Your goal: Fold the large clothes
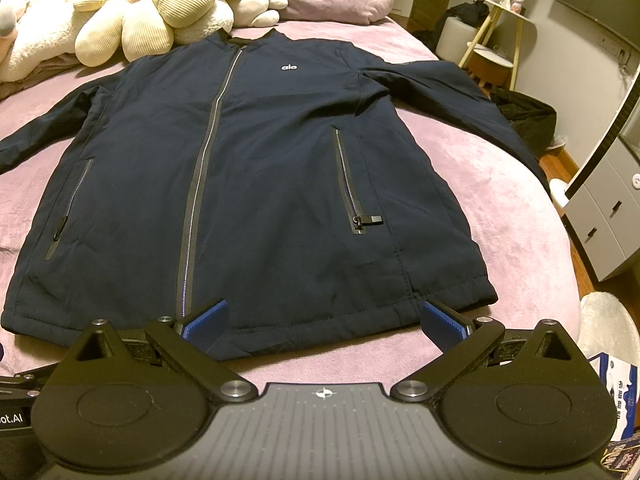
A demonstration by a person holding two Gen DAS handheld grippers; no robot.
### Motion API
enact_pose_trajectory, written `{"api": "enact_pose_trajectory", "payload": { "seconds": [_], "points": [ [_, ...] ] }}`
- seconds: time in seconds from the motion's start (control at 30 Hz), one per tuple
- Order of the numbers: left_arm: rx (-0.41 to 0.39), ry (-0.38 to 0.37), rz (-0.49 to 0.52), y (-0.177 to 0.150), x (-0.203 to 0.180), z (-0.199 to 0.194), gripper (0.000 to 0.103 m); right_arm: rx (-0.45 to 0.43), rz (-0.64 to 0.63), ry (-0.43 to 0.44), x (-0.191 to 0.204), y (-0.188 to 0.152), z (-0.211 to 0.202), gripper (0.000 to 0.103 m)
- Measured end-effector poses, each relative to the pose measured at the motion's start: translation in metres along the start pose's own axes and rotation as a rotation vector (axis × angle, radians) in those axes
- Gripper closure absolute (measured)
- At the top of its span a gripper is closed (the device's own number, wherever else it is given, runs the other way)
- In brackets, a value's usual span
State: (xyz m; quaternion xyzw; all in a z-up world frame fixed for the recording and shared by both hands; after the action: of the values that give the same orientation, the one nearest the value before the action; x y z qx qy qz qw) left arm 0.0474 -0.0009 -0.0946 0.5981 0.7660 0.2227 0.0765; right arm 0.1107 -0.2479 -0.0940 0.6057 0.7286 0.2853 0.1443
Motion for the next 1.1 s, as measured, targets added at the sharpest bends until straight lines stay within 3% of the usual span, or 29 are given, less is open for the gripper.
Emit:
{"api": "enact_pose_trajectory", "payload": {
  "seconds": [1.1],
  "points": [
    [0.006, -0.019, 0.0, -0.0002, -0.0015, 0.0031, 0.0, 0.002, 0.005, 0.02, 0.0, -0.0001, 0.0059, 0.001]
  ]
}}
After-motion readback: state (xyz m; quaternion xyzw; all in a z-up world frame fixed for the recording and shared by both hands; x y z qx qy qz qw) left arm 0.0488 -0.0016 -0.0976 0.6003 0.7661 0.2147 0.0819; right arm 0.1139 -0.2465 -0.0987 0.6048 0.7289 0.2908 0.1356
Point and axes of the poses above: each gripper's, at about its wrist camera, not at the fingertips, and z roughly the way its jaws point, x to its left, y to its top, the point moved 10 cm from there along z, roughly the way its jaws point, and after that the axes turned 15 degrees about y, right-handed, at the moved point
